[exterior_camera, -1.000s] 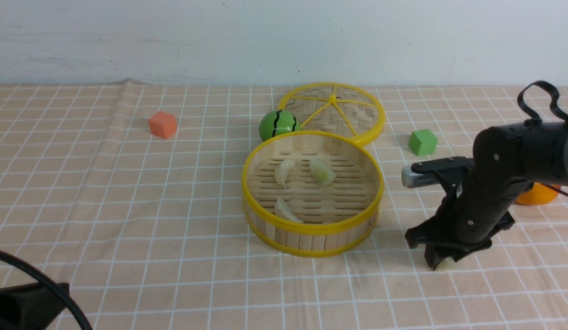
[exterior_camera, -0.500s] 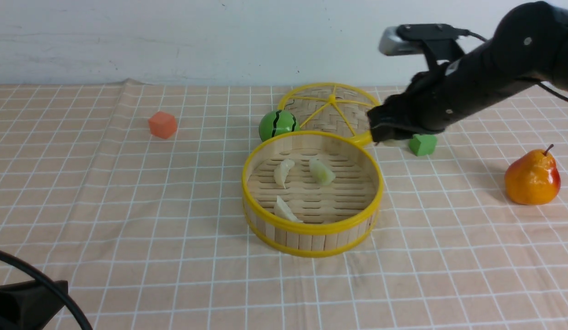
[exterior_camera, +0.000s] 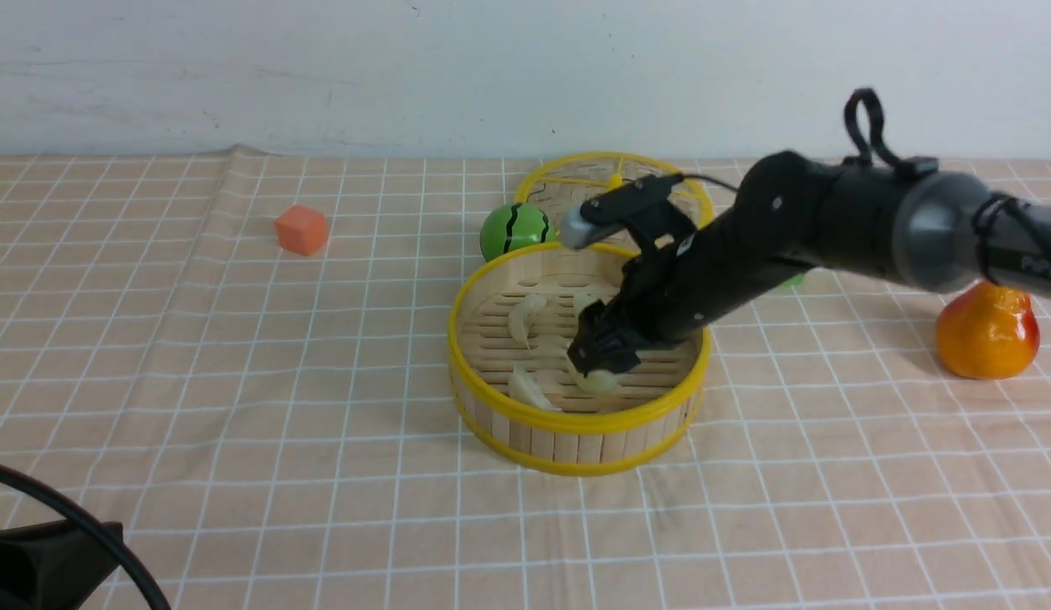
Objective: Put the dumplings into the steamer on the table with the brown tablecloth.
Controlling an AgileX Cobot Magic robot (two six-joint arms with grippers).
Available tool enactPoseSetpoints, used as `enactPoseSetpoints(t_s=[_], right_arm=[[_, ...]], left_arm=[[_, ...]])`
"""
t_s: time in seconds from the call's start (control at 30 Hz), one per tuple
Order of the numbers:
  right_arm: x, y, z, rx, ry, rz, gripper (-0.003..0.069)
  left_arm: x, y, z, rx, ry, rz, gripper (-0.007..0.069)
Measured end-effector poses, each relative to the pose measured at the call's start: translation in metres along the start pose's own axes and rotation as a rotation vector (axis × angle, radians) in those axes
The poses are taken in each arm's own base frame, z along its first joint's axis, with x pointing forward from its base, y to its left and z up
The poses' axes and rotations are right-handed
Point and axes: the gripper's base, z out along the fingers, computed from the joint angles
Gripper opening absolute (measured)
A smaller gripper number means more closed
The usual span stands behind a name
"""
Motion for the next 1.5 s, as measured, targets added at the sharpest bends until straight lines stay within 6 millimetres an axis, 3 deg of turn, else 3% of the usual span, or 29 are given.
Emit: enactPoseSetpoints(t_s=[0.03, 0.07, 0.1, 0.13, 0.2, 0.23, 0.27, 0.3, 0.37, 0.4, 0.43, 0.5, 0.53, 0.63, 0.7, 0.73, 0.77, 0.9, 0.93, 0.97, 1.07, 1.13, 1.17, 1.27, 1.4, 1.5], right_arm=[[-0.004, 0.001, -0.006, 0.001, -0.008, -0.008, 0.0548], [-0.024, 0.006, -0.043, 0.011, -0.059, -0.051, 0.0570], [-0.026, 0.007, -0.048, 0.013, -0.057, -0.060, 0.0571], [-0.046, 0.016, -0.097, 0.047, -0.125, -0.112, 0.0571], [-0.057, 0.024, -0.146, 0.096, -0.177, -0.159, 0.0558], [-0.060, 0.027, -0.160, 0.111, -0.198, -0.163, 0.0549], [-0.063, 0.036, -0.209, 0.170, -0.253, -0.179, 0.0518], [-0.059, 0.042, -0.244, 0.218, -0.280, -0.177, 0.0477], [-0.053, 0.048, -0.275, 0.251, -0.312, -0.154, 0.0435], [-0.039, 0.055, -0.308, 0.291, -0.327, -0.106, 0.0380], [-0.028, 0.059, -0.326, 0.312, -0.333, -0.079, 0.0337], [-0.013, 0.062, -0.339, 0.325, -0.322, -0.033, 0.0283], [0.006, 0.065, -0.348, 0.332, -0.303, 0.013, 0.0213], [0.039, 0.070, -0.347, 0.329, -0.254, 0.046, 0.0114], [0.072, 0.070, -0.335, 0.329, -0.199, 0.056, 0.0038], [0.078, 0.070, -0.332, 0.330, -0.186, 0.057, 0.0032], [0.103, 0.070, -0.320, 0.330, -0.147, 0.059, -0.0006], [0.160, 0.069, -0.287, 0.314, -0.054, 0.072, -0.0020], [0.163, 0.069, -0.285, 0.314, -0.048, 0.073, -0.0020], [0.192, 0.070, -0.267, 0.288, 0.023, 0.094, -0.0020], [0.220, 0.071, -0.248, 0.256, 0.106, 0.124, -0.0020], [0.230, 0.071, -0.241, 0.247, 0.137, 0.134, -0.0020], [0.245, 0.071, -0.231, 0.239, 0.198, 0.144, -0.0020], [0.254, 0.070, -0.226, 0.240, 0.235, 0.146, -0.0019], [0.258, 0.073, -0.242, 0.261, 0.117, 0.147, -0.0018], [0.267, 0.076, -0.266, 0.326, -0.051, 0.188, -0.0017]], left_arm=[[0.000, 0.000, 0.000, 0.000, 0.000, 0.000, 0.0143], [0.000, 0.000, 0.000, 0.000, 0.001, 0.000, 0.0144], [0.000, 0.000, 0.000, 0.000, 0.001, 0.000, 0.0144], [0.000, 0.000, 0.000, 0.000, 0.001, 0.000, 0.0144], [0.000, 0.000, 0.000, 0.000, 0.001, 0.000, 0.0144], [0.000, 0.000, 0.000, 0.000, 0.001, 0.000, 0.0144], [0.000, 0.000, 0.000, -0.001, 0.001, 0.000, 0.0144], [0.000, 0.000, 0.000, -0.001, 0.001, 0.000, 0.0146], [0.000, 0.000, 0.000, -0.001, 0.001, 0.000, 0.0148], [0.000, 0.000, 0.000, -0.001, 0.001, 0.000, 0.0151], [0.000, 0.000, 0.000, -0.001, 0.002, 0.000, 0.0152], [0.000, 0.000, 0.000, -0.001, 0.002, 0.000, 0.0155], [0.000, 0.000, 0.000, -0.003, 0.003, 0.000, 0.0155], [0.000, 0.000, 0.000, -0.003, 0.003, 0.000, 0.0158], [0.000, 0.000, 0.000, -0.003, 0.004, 0.000, 0.0162], [0.000, 0.000, 0.000, -0.003, 0.004, 0.000, 0.0163], [0.000, 0.000, 0.000, -0.003, 0.004, 0.000, 0.0165], [0.000, 0.000, 0.000, -0.003, 0.004, 0.000, 0.0165], [0.000, 0.000, 0.000, -0.003, 0.004, 0.000, 0.0165], [0.000, 0.000, 0.000, -0.003, 0.004, 0.000, 0.0165], [0.000, 0.000, 0.000, -0.004, 0.005, 0.000, 0.0165], [0.000, 0.000, 0.000, -0.004, 0.005, 0.000, 0.0165], [0.000, 0.000, 0.000, -0.005, 0.005, 0.001, 0.0165], [0.000, 0.000, 0.000, -0.005, 0.005, 0.001, 0.0165], [0.001, 0.001, 0.000, -0.007, 0.006, 0.002, 0.0165], [0.001, 0.001, 0.000, -0.007, 0.006, 0.003, 0.0170]])
